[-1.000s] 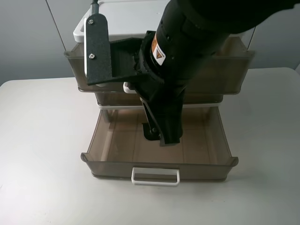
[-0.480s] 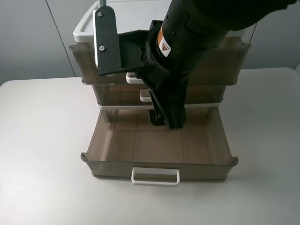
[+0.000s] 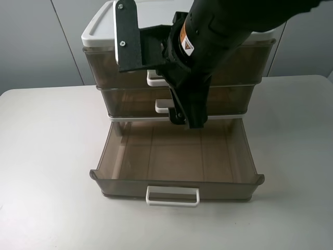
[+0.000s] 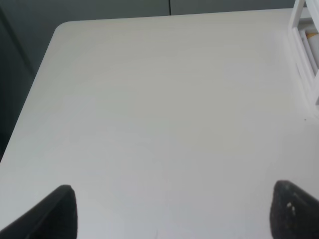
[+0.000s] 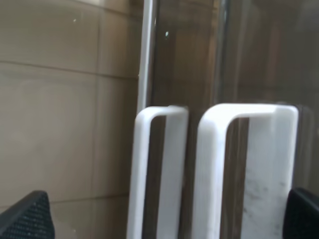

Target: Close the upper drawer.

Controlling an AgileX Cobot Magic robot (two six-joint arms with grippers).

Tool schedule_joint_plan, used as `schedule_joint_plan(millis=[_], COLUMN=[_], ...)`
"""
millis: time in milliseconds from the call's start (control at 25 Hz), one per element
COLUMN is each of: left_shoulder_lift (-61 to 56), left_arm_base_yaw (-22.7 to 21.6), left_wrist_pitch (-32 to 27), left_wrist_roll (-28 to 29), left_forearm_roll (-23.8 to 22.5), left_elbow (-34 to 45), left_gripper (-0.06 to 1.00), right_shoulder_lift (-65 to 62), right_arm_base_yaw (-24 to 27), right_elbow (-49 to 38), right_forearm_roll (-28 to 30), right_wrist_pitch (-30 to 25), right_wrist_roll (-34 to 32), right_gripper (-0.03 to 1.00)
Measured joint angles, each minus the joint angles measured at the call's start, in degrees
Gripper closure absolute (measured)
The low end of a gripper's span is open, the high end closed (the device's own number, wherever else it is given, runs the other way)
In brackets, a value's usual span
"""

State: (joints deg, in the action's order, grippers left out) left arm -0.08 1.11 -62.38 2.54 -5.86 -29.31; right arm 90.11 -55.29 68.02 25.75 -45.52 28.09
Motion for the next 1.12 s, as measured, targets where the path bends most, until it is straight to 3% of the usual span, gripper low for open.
schedule_joint_plan(millis=[760,1120], left_shoulder_lift=[0.0,0.0], left_arm_base_yaw=[0.0,0.0], left_wrist_pitch=[0.0,0.0], left_wrist_roll=[0.0,0.0], left_forearm_roll=[0.0,0.0], left_elbow=[0.0,0.0], left_gripper=[0.2,0.2], right_shoulder_lift=[1.3,-1.3], right_arm_base_yaw=[0.7,-0.7], right_elbow=[0.1,0.1], right_forearm_roll=[2.3,-4.7], right_wrist_pitch=[8.7,7.5], right_wrist_roll=[-2.9,-4.9], right_gripper=[0.27,0.27])
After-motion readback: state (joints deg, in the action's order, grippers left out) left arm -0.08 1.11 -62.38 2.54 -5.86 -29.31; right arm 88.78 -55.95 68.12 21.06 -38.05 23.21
